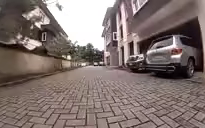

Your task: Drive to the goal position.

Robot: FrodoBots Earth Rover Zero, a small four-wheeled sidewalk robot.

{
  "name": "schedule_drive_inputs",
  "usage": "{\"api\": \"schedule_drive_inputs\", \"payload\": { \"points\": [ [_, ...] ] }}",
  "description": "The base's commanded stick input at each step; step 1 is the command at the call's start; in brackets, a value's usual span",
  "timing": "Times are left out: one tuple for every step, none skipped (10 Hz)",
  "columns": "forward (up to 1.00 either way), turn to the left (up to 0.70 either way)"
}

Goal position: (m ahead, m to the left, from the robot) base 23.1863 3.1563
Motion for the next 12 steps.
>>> {"api": "schedule_drive_inputs", "payload": {
  "points": [
    [0.7,0.0],
    [0.7,0.0],
    [0.7,0.0],
    [0.7,0.0],
    [0.7,0.0],
    [0.7,0.02],
    [0.7,0.0],
    [0.7,0.0],
    [0.7,0.0],
    [0.7,0.0],
    [0.7,0.0],
    [0.7,0.0]
  ]
}}
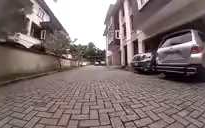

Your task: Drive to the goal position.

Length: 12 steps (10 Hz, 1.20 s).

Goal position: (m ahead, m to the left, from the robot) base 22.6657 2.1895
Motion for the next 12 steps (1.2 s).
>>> {"api": "schedule_drive_inputs", "payload": {
  "points": [
    [0.7,0.0],
    [0.7,0.0],
    [0.7,0.0],
    [0.7,0.0],
    [0.7,0.0],
    [0.7,0.0],
    [0.7,0.0],
    [0.7,0.0],
    [0.7,0.0],
    [0.7,0.0],
    [0.7,0.0],
    [0.7,0.0]
  ]
}}
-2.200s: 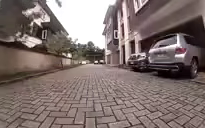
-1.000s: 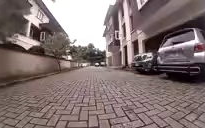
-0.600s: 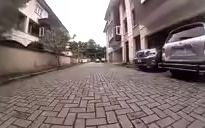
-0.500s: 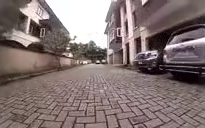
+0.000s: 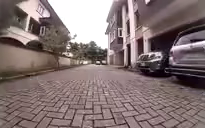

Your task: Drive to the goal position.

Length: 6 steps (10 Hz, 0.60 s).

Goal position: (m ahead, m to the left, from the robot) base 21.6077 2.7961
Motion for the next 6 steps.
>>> {"api": "schedule_drive_inputs", "payload": {
  "points": [
    [0.7,0.0],
    [0.7,0.0],
    [0.7,0.0],
    [0.7,0.0],
    [0.7,0.0],
    [0.7,0.0]
  ]
}}
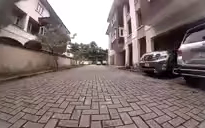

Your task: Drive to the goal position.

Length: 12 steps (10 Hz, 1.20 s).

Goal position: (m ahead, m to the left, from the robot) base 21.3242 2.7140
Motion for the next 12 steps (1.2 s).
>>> {"api": "schedule_drive_inputs", "payload": {
  "points": [
    [0.7,0.0],
    [0.7,0.0],
    [0.7,0.0],
    [0.7,0.0],
    [0.7,0.0],
    [0.7,0.0],
    [0.7,0.0],
    [0.7,0.0],
    [0.7,0.0],
    [0.7,0.0],
    [0.7,0.0],
    [0.7,0.0]
  ]
}}
